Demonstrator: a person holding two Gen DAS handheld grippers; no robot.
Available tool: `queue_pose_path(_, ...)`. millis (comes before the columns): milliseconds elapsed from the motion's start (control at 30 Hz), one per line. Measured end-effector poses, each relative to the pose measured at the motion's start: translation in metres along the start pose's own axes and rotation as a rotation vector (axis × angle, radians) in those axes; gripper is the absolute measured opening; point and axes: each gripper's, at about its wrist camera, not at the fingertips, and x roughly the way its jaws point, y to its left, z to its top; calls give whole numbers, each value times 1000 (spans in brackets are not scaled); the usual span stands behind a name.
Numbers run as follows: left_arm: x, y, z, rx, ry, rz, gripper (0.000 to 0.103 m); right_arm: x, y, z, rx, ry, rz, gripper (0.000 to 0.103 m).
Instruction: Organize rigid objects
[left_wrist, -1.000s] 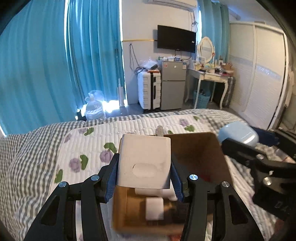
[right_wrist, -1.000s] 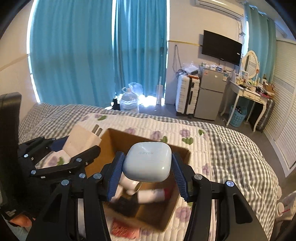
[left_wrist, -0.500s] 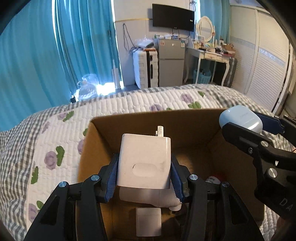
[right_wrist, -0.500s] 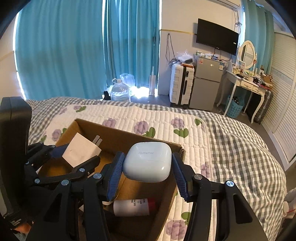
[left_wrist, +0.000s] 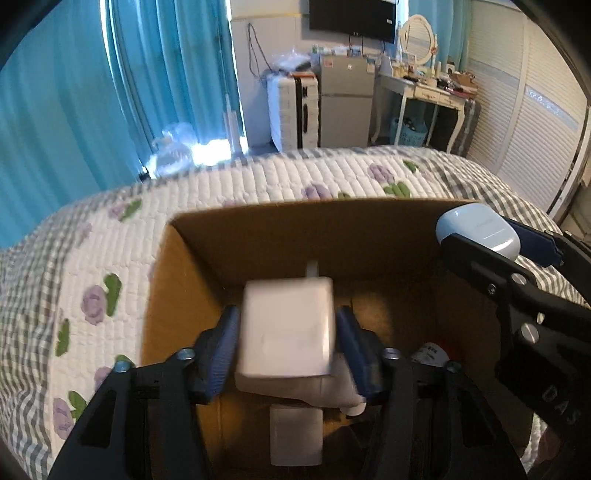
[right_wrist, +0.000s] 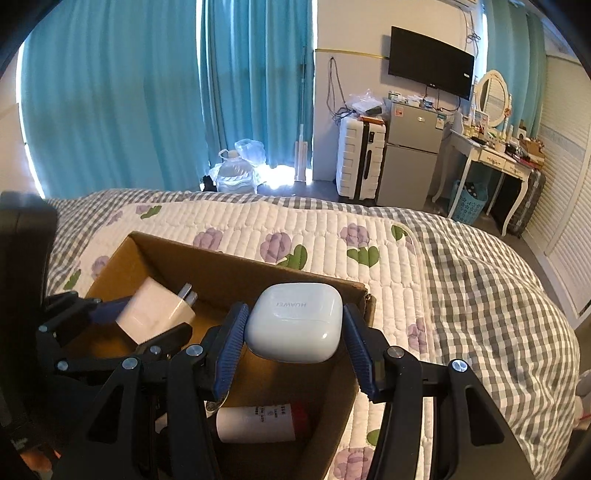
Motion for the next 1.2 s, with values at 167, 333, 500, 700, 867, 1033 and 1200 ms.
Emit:
queue_pose_path(167,-9,0,0,4,-43,30,71,-2,-2,1,13,-3,3,52)
queue_pose_path(333,-17,5,-3,-20,-56,35,71,-5,-2,4,33,-21,12,66)
queue_pose_path(500,-50,9,-5,-22,-87,57,71,-40,-3,9,57,-89,-33,85)
queue_pose_path(700,-129,24,-4,-55,-162,77,72,-116,2,23,57,-137,-64,90)
queue_pose_path(867,-211,34,-11,-60,-244,82,77,-189,17,28,39,-165,-91,93)
queue_pose_path(1033,-266,35,-36,-34,-286,108,79,-249,39,12,9,-171,-72,94)
queue_pose_path(1200,-286,38,-83,-13,-276,111,79,-279,56,-22,-4,-156,-47,94)
